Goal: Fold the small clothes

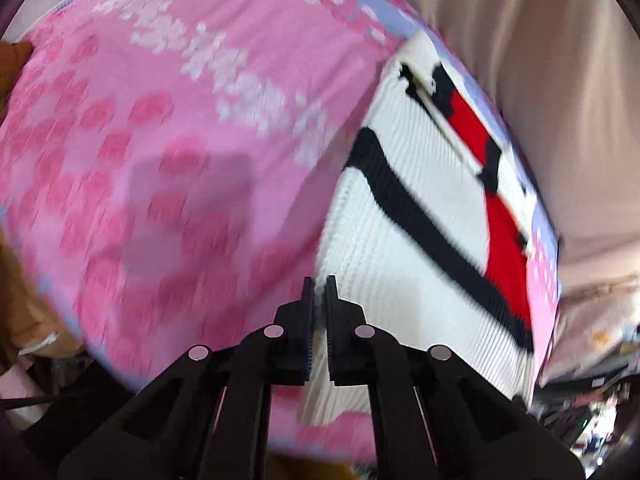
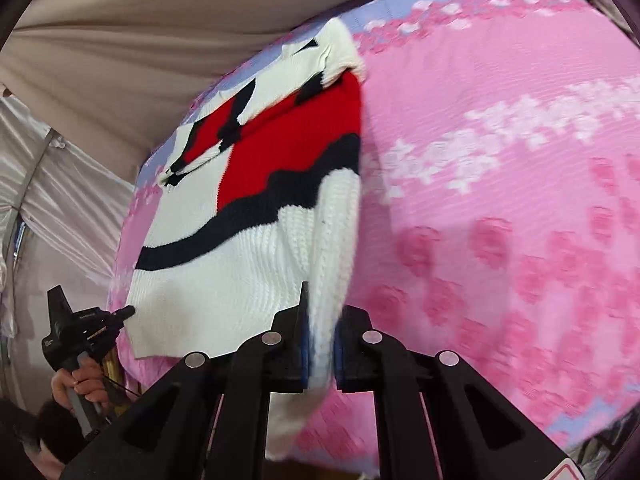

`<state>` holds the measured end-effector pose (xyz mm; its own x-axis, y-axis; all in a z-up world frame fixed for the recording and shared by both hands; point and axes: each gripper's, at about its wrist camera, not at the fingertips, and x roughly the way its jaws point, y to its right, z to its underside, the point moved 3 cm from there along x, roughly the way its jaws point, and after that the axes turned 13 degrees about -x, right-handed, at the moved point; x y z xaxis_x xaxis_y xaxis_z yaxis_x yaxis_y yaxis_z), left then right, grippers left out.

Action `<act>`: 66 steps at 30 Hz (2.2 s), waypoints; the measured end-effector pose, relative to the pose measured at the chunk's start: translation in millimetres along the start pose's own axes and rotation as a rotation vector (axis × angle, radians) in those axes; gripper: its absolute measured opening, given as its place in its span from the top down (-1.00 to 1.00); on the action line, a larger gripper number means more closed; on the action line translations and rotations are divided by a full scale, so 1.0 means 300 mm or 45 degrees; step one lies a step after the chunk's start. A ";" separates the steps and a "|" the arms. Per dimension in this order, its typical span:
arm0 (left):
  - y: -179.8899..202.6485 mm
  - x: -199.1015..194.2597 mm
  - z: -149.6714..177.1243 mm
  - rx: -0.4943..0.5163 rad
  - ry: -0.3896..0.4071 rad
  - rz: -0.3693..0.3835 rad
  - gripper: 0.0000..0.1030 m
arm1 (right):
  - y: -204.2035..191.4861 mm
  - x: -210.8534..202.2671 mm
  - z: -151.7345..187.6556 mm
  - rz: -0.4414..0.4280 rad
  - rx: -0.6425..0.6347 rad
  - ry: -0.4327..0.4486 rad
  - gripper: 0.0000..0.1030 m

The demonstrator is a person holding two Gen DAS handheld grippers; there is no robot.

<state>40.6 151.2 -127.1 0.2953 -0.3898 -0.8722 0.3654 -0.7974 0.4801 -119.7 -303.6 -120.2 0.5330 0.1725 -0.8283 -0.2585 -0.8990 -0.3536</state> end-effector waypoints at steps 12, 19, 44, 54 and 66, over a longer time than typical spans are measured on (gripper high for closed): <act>-0.124 -0.197 0.276 0.079 -0.279 -0.044 0.94 | 0.058 -0.178 0.287 -0.158 -0.035 -0.386 0.88; 0.279 -0.156 -0.053 0.171 0.100 0.213 0.93 | 0.138 -0.077 -0.279 -0.297 0.170 0.208 0.87; 0.557 0.330 -0.244 0.442 0.202 -0.076 0.59 | 0.160 0.375 -0.601 0.357 -0.193 0.130 -0.24; 0.651 0.073 -0.350 0.393 0.422 0.126 0.89 | 0.106 0.074 -0.706 -0.012 -0.085 0.482 0.87; 0.590 0.336 -0.418 0.257 0.245 -0.064 0.16 | 0.309 0.355 -0.678 0.063 0.162 0.214 0.61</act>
<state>245.7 28.6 -118.4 0.4504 -0.2681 -0.8516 0.2065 -0.8967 0.3916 77.1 -450.6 -152.8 0.6413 0.0502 -0.7657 -0.3814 -0.8450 -0.3748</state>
